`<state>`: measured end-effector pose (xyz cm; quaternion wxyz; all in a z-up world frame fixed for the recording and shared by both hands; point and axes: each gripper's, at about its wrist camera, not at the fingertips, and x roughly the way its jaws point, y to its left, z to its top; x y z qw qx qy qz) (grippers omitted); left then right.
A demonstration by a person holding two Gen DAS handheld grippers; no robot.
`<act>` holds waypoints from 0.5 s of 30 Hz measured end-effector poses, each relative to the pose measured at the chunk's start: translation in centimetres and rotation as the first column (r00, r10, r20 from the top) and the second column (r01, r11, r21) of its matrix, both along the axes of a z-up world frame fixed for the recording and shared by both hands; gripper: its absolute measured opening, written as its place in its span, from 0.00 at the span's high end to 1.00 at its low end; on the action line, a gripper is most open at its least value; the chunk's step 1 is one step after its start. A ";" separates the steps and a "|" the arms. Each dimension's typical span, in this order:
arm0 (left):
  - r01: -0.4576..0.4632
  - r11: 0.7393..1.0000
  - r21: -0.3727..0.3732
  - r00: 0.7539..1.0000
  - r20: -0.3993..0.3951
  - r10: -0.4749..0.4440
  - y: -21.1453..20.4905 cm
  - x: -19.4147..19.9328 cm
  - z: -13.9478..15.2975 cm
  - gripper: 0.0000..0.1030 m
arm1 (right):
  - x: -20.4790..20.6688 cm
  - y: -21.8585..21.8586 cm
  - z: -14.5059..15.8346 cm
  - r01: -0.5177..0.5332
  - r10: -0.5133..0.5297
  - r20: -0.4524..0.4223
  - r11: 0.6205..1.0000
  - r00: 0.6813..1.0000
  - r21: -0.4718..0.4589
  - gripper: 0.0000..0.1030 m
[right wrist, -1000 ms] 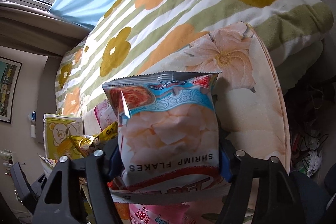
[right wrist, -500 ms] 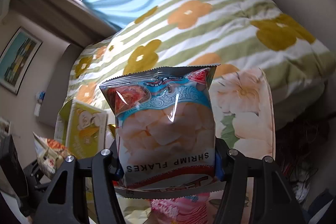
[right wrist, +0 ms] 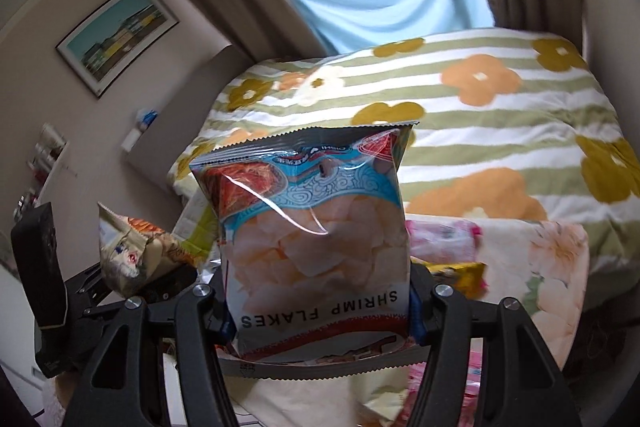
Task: Organize snacks
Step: 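Carry both bags over the box and open both grippers to drop them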
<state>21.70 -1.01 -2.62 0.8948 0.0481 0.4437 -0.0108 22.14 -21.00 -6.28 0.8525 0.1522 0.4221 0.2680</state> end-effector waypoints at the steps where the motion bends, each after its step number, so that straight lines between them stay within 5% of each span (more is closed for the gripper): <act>1: -0.008 1.000 0.001 1.000 0.008 0.008 1.0 -0.1 0.1 0.51 | -0.1 1.2 0.2 -0.014 0.014 0.008 1.000 1.000 0.005 0.44; 15: -0.061 0.998 -0.018 0.995 -0.081 0.059 16.4 1.6 -3.8 0.51 | -0.6 16.1 -0.7 -0.088 0.087 -0.021 0.995 0.996 -0.037 0.44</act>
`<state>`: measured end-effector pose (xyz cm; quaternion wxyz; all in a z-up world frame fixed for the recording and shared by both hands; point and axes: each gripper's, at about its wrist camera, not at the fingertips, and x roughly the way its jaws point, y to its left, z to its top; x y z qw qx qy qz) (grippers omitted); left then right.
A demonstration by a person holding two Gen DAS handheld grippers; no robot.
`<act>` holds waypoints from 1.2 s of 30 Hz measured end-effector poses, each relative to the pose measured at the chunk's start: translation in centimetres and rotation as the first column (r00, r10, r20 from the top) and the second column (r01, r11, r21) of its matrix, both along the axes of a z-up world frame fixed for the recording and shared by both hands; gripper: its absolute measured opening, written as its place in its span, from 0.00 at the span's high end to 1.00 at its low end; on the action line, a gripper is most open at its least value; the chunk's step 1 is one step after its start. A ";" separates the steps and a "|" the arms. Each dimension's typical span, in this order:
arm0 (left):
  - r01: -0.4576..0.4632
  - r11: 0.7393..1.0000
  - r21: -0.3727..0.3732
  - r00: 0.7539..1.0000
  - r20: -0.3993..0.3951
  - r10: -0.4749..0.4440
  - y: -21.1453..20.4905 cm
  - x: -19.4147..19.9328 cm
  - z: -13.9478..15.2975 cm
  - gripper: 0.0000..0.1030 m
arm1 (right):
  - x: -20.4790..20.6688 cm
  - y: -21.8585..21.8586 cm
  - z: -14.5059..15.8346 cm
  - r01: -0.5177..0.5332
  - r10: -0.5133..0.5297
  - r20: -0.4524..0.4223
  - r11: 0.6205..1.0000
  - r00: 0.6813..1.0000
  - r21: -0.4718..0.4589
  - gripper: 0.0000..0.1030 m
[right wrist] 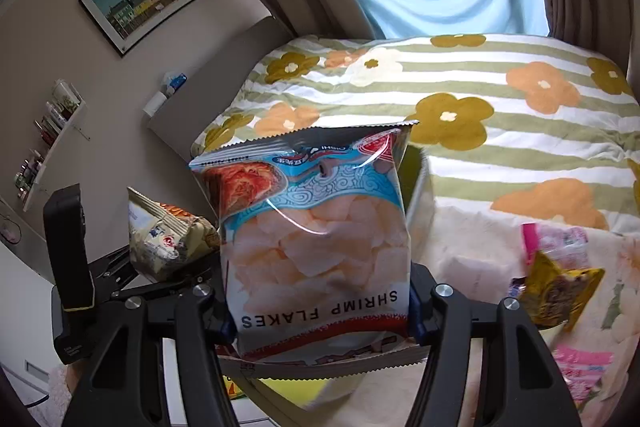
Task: Organize snacks
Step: 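Carry both bags over the box and open both grippers to drop them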
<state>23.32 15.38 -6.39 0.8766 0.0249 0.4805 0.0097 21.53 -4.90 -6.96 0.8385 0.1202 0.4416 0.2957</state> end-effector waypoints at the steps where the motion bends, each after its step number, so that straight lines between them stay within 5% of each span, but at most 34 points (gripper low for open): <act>1: 0.004 1.000 -0.002 1.000 -0.010 -0.004 0.5 0.2 -0.5 0.51 | 0.0 0.8 -0.3 0.003 -0.003 -0.008 1.000 1.000 -0.004 0.44; 8: 0.104 0.993 -0.046 0.993 -0.058 -0.107 3.3 0.8 -4.0 0.47 | -0.1 4.0 -2.2 0.062 -0.064 -0.040 0.998 0.997 -0.033 0.44; 11: 0.136 0.991 -0.013 0.990 -0.028 -0.136 3.4 0.3 -4.4 0.01 | -0.3 4.7 -2.9 0.089 -0.091 -0.058 0.995 0.994 -0.037 0.44; 21: 0.143 0.986 -0.086 0.987 -0.061 -0.149 4.9 -1.1 -5.4 0.00 | 0.4 5.7 -4.4 0.102 -0.113 -0.107 0.989 0.988 -0.107 0.44; 27: 0.144 0.987 -0.067 0.987 -0.058 -0.147 5.1 -1.6 -5.0 0.00 | 1.9 6.9 -5.5 0.087 -0.104 -0.130 0.988 0.986 -0.127 0.42; 31: 0.145 0.987 -0.070 0.987 -0.059 -0.149 5.3 -1.7 -4.7 0.00 | 1.9 7.6 -5.6 0.111 -0.124 -0.097 0.984 0.987 -0.137 0.02; 36: 0.139 0.987 -0.079 0.988 -0.057 -0.143 5.3 -2.0 -4.3 0.00 | 1.0 8.0 -5.5 0.085 -0.100 -0.061 0.974 0.993 -0.209 0.01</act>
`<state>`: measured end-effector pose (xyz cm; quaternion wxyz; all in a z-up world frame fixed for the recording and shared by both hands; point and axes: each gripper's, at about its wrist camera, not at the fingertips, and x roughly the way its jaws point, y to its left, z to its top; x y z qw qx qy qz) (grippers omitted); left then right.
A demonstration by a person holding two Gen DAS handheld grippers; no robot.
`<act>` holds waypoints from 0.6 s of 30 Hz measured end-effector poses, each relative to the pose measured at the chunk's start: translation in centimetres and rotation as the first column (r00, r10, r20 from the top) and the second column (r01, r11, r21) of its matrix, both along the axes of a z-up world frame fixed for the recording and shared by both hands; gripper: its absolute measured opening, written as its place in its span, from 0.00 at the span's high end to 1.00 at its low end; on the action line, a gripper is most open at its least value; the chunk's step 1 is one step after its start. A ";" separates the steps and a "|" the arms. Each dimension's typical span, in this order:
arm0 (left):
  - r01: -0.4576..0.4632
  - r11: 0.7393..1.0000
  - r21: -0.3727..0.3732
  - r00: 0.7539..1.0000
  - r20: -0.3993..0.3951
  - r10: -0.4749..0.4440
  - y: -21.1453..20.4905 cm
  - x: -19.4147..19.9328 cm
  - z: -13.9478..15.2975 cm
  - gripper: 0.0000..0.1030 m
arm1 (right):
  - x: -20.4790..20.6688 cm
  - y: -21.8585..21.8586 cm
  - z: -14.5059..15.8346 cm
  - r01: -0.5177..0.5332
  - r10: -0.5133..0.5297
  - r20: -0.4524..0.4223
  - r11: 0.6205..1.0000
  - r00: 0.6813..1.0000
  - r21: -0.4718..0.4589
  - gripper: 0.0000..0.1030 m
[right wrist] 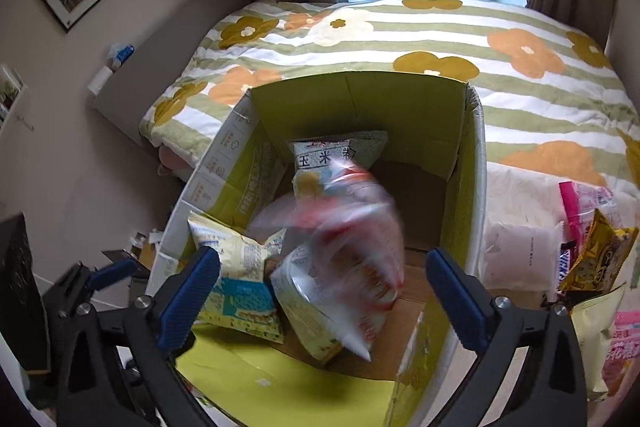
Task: Organize snacks
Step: 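Carry both bags over the box and open both grippers to drop them, then grasp the pale green bag with the left gripper while the right grasps the pink candy bag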
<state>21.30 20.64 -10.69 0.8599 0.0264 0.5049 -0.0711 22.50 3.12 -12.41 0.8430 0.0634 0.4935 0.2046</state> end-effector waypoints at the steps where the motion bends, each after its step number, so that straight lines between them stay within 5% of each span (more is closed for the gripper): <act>1: 0.003 1.000 0.000 1.000 -0.001 -0.003 0.0 -0.1 0.0 0.00 | -0.2 0.1 0.0 -0.006 0.006 0.004 1.000 1.000 -0.022 0.01; 18: 0.081 0.997 -0.018 0.996 0.034 -0.080 -3.6 0.4 1.5 0.00 | -3.0 -2.9 2.6 0.039 -0.038 0.033 0.999 0.999 -0.025 0.01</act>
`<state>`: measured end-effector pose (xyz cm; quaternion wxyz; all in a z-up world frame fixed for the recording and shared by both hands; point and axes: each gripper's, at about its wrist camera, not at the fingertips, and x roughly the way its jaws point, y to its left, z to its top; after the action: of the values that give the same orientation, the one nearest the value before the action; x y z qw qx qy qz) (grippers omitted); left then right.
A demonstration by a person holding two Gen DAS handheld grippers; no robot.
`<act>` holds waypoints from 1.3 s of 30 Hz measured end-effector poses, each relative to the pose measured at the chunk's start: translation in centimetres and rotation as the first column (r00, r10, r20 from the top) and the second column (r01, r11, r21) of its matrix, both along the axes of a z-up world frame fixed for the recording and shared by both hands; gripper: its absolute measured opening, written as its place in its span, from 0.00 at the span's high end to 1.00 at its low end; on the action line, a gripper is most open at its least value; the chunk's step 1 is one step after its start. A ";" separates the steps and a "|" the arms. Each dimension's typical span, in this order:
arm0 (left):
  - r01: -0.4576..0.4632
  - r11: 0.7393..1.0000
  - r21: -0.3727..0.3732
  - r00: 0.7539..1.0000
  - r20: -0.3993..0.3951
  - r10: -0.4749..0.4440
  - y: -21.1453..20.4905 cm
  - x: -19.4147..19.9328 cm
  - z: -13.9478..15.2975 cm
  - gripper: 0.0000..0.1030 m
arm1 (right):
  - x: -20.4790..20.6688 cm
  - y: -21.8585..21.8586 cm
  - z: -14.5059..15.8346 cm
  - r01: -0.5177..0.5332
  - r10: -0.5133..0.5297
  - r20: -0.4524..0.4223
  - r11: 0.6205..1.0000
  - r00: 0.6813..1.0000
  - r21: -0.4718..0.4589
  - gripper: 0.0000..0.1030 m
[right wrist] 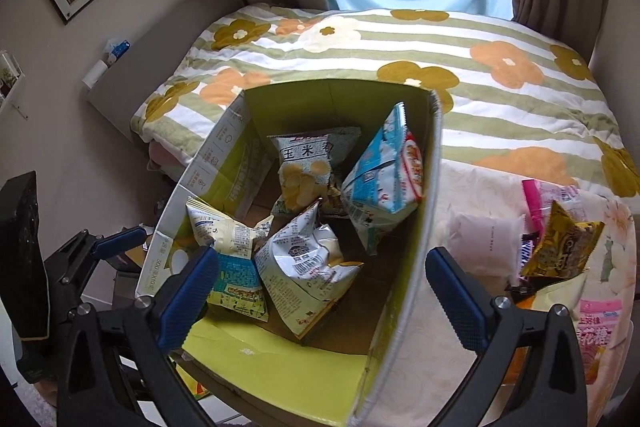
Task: Organize snacks
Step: 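Grasp the pale green bag with the left gripper while the right grasps the pink candy bag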
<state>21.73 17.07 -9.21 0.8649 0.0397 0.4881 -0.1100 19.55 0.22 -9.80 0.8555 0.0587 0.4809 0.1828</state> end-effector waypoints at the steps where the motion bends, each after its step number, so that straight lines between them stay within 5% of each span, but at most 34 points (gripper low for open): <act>1: 0.001 1.000 -0.009 1.000 0.008 0.000 -0.5 -0.2 0.3 0.00 | -0.3 -0.6 0.3 0.008 -0.008 0.009 1.000 1.000 -0.001 0.00; 12: 0.021 0.997 -0.076 0.997 0.072 -0.016 -8.8 -2.4 2.6 0.00 | -3.6 -10.3 3.1 0.068 -0.062 0.081 0.995 0.995 -0.075 0.00; 22: 0.065 0.988 -0.138 0.996 0.075 -0.055 -19.2 -4.4 3.1 0.00 | -6.1 -21.3 3.2 0.134 -0.131 0.079 0.990 0.988 -0.043 0.00; 31: 0.031 0.967 -0.252 0.998 -0.042 -0.043 -26.3 -4.4 -0.1 0.00 | -7.1 -28.4 -0.4 0.163 -0.163 0.005 0.987 0.987 -0.011 0.00; 39: -0.042 0.931 -0.363 0.980 -0.197 -0.032 -28.6 -1.5 -6.2 0.00 | -6.6 -31.1 -6.1 0.154 -0.148 -0.101 0.987 0.984 0.052 0.00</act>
<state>20.21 -11.50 -15.41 0.8041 -0.1344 0.5435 -0.2001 12.90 -30.89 -15.92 0.8404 0.1292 0.5105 0.1287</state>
